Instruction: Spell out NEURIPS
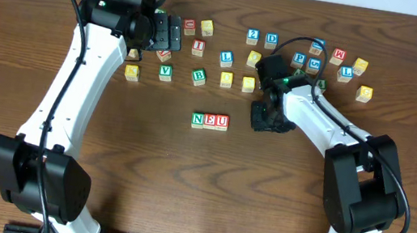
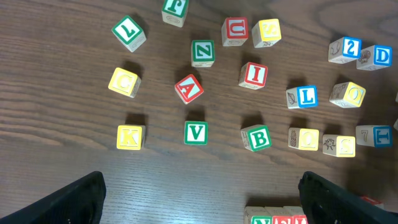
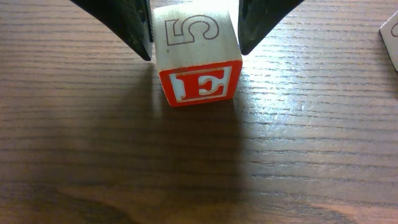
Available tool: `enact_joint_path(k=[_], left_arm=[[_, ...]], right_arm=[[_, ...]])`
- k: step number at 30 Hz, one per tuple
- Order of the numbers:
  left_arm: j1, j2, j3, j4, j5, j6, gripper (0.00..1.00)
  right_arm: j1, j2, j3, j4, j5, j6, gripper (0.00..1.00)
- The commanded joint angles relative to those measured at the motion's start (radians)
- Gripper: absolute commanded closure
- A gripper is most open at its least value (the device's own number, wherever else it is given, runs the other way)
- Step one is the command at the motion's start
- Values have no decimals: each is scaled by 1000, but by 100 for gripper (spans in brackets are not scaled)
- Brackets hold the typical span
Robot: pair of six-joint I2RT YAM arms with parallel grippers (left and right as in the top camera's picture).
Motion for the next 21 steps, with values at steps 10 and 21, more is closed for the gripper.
enact_joint_path(k=[10, 21], left_arm=[[4, 5, 17, 0, -13, 13, 2], [4, 5, 17, 0, -13, 13, 2]], right_arm=[[7, 6, -2, -1, 16, 3, 68], [7, 4, 44, -78, 16, 11, 77]])
